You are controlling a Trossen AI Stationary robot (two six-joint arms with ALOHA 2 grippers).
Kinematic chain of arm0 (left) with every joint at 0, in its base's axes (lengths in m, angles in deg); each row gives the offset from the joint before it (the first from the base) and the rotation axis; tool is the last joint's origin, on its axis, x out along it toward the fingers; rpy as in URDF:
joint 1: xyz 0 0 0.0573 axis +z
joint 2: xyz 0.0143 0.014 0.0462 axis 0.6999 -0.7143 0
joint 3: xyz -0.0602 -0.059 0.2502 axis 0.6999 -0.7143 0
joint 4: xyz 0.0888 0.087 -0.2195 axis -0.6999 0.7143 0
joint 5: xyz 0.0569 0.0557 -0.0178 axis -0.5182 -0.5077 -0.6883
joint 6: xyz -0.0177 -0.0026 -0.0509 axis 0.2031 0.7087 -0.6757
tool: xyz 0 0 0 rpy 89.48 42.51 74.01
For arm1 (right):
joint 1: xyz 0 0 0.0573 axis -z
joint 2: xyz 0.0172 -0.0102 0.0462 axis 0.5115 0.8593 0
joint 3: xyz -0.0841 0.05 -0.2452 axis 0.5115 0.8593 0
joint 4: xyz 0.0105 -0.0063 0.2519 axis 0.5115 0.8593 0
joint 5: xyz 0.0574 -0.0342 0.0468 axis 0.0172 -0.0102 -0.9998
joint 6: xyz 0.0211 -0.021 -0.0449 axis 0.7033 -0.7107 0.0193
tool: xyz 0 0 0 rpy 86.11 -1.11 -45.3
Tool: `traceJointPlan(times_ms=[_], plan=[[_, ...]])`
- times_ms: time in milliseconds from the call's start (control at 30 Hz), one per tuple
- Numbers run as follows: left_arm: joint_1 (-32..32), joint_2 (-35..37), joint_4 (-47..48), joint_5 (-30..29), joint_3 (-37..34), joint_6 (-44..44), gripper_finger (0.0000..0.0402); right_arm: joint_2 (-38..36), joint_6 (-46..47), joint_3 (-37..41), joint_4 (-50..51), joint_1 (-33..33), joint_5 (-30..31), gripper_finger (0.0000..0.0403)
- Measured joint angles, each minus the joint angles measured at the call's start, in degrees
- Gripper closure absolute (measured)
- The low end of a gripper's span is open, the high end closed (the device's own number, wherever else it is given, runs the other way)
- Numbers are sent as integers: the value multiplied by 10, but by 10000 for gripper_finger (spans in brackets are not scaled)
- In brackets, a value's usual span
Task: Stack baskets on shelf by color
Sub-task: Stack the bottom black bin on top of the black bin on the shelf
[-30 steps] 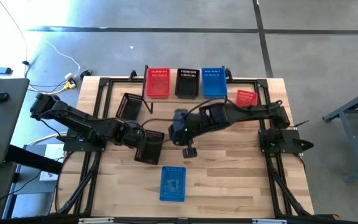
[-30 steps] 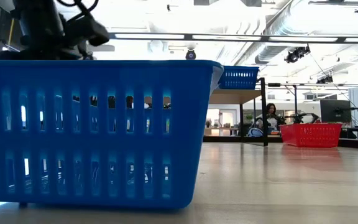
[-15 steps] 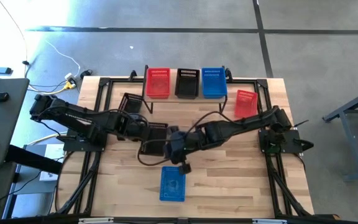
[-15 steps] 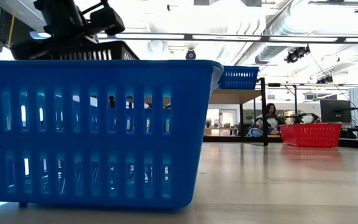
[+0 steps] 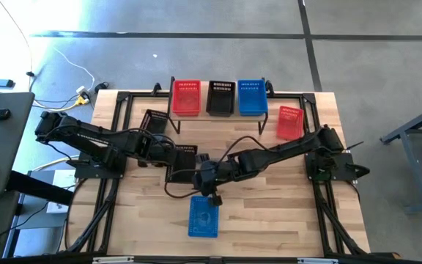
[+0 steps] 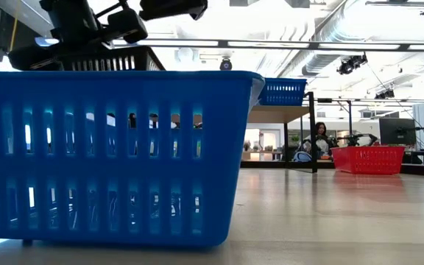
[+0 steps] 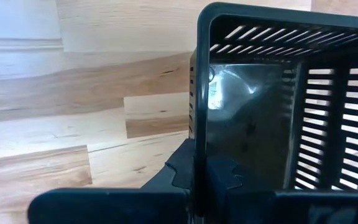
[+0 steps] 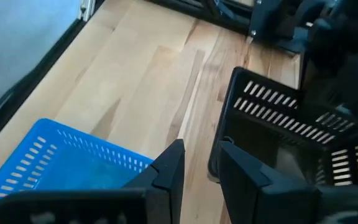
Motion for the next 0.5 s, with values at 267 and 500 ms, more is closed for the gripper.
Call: traceJointPlan(times_ms=[267, 500], plan=[[0, -4, -23, -16, 0, -6, 401, 0, -15, 8, -30, 0, -2, 286], [12, -4, -74, -35, 0, 13, 401, 0, -16, 8, -29, 0, 23, 255]])
